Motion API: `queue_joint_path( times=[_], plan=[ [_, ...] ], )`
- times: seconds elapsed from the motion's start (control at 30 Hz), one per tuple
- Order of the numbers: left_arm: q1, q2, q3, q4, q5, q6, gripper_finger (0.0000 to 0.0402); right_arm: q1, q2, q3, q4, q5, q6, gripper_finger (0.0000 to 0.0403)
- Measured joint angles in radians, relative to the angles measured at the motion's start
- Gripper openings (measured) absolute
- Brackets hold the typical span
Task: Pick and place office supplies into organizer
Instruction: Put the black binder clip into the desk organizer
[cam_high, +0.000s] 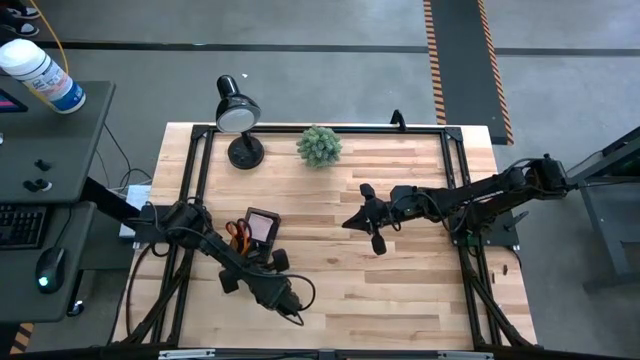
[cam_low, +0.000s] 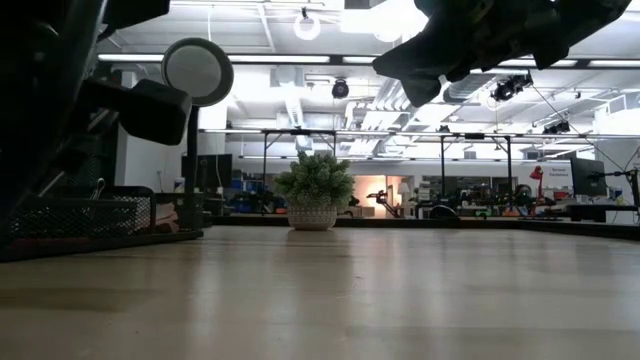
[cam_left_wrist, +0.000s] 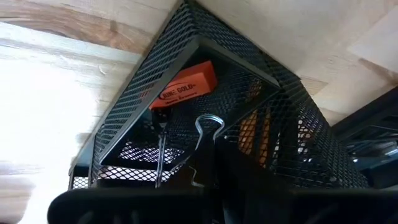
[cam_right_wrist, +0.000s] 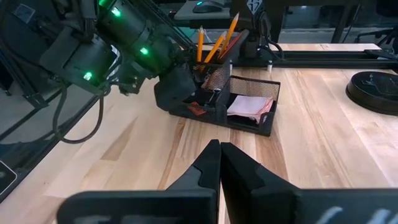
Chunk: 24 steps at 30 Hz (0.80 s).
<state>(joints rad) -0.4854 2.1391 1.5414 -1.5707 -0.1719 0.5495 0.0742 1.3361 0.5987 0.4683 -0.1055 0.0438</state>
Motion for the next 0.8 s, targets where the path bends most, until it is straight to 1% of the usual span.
queue_joint_path(
  times=[0.53,0.67,0.8],
  plan=[
    [-0.021,0.000,0.000,0.025,0.030,-0.019,0.0001,0.000,0.000,0.000,0.000,0.002,-0.003,0.0004],
    [-0.019,0.000,0.021,0.032,0.025,-0.034,0.0010,0.000,0.000,0.000,0.000,0.002,-0.003,0.0001],
    [-0.019,0.000,0.047,0.032,-0.001,-0.042,0.0024,0.000,0.000,0.000,0.000,0.002,-0.003,0.0004]
  ],
)
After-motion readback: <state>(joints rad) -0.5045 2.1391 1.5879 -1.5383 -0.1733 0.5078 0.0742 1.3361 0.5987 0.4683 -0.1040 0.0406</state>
